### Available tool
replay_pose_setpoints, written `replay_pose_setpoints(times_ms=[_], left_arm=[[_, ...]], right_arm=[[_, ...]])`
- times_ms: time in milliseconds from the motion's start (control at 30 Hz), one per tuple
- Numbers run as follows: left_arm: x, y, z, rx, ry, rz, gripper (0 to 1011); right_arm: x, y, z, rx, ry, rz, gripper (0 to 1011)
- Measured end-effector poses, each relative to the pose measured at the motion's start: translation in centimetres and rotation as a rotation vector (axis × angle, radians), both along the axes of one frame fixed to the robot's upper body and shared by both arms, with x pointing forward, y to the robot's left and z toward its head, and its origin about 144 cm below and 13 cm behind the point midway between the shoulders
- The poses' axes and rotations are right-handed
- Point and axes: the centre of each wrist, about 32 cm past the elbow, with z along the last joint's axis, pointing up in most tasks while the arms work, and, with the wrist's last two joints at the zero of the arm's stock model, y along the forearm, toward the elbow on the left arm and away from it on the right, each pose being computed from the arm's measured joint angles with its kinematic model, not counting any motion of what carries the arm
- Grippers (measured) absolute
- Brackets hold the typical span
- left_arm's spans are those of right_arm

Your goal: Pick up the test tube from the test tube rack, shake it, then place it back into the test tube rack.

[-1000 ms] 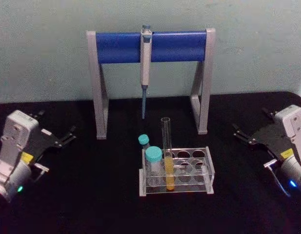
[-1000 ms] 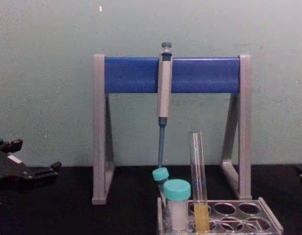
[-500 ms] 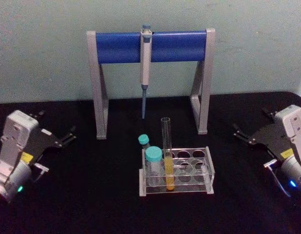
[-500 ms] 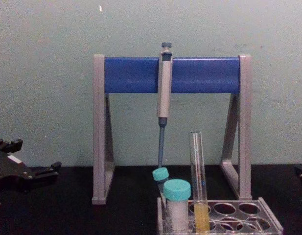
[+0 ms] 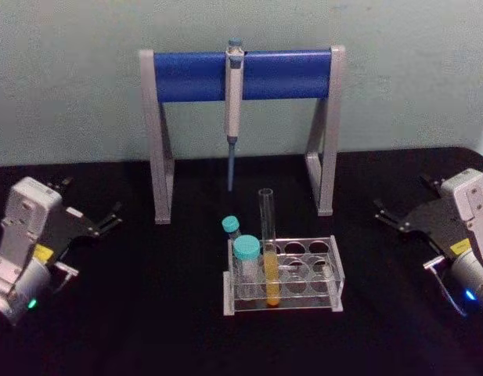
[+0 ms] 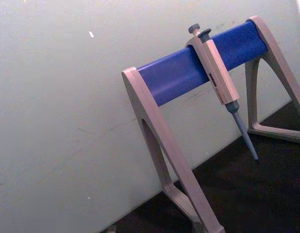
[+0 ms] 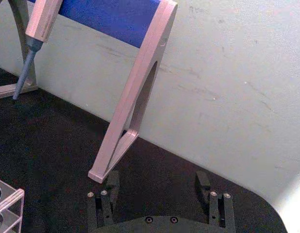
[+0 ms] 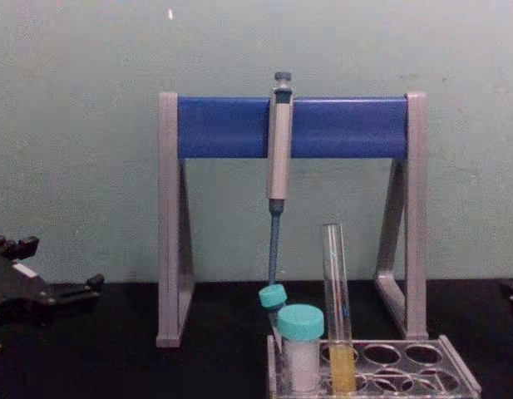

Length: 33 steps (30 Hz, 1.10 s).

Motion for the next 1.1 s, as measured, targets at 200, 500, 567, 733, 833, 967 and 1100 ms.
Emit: replay_pose_setpoints(times_ms=[200,500,567,733,833,967,1100], left_arm=[[0.0,0.0,-0.01,0.0,0.0,0.0,1001],[0.0,0.0,0.0,0.0,0.0,0.0,1001],[0.0,0.0,-0.01,0.0,0.0,0.0,1001],[0.0,0.0,0.0,0.0,0.0,0.0,1001],[0.0,0.0,0.0,0.0,0.0,0.0,1001],[0.0,0.0,0.0,0.0,0.0,0.0,1001],[0.0,0.0,0.0,0.0,0.0,0.0,1001]], right_arm=[[0.0,0.0,0.0,0.0,0.0,0.0,1000],[0.0,0.0,0.0,0.0,0.0,0.0,1000],[0.0,0.0,0.0,0.0,0.0,0.0,1000],[0.0,0.0,0.0,0.0,0.0,0.0,1000],[0.0,0.0,0.0,0.0,0.0,0.0,1000],[0.0,0.0,0.0,0.0,0.0,0.0,1000],[0.0,0.0,0.0,0.0,0.0,0.0,1000]])
